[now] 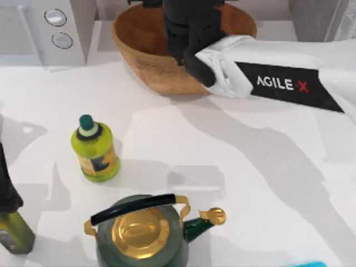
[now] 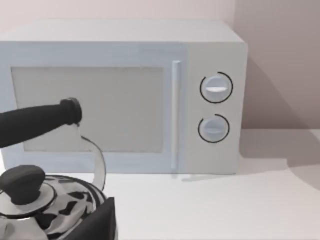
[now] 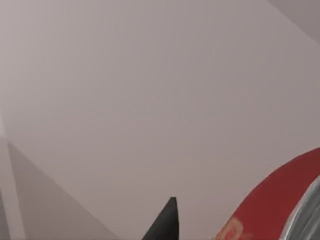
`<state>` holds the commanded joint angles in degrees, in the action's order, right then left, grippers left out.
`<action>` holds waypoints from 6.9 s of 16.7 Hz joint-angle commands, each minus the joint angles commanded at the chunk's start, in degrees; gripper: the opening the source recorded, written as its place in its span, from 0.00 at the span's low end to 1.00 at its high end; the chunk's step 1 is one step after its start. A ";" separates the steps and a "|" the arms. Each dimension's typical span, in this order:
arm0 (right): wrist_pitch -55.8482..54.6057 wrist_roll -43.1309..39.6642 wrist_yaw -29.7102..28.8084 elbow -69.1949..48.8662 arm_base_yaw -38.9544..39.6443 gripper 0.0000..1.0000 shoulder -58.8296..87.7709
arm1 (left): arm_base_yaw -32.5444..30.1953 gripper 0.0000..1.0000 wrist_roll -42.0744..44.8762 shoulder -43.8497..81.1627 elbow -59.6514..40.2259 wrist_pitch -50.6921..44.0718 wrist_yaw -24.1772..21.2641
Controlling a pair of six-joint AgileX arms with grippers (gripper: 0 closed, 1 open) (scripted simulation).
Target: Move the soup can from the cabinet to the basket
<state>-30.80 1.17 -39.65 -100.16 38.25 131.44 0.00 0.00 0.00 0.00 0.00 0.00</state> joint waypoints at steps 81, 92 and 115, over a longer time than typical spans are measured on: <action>27.70 -1.13 42.05 99.09 -40.99 1.00 -127.61 | 0.00 1.00 0.00 0.00 0.00 0.00 0.00; -7.73 -0.26 71.32 88.51 -71.51 1.00 -81.59 | 0.00 1.00 0.00 0.00 0.00 0.00 0.00; -32.51 0.42 97.89 73.33 -97.72 1.00 -42.66 | 0.00 1.00 0.00 0.00 0.00 0.00 0.00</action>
<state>-63.31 1.59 58.24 -26.83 -59.47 88.77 0.00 0.00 0.00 0.00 0.00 0.00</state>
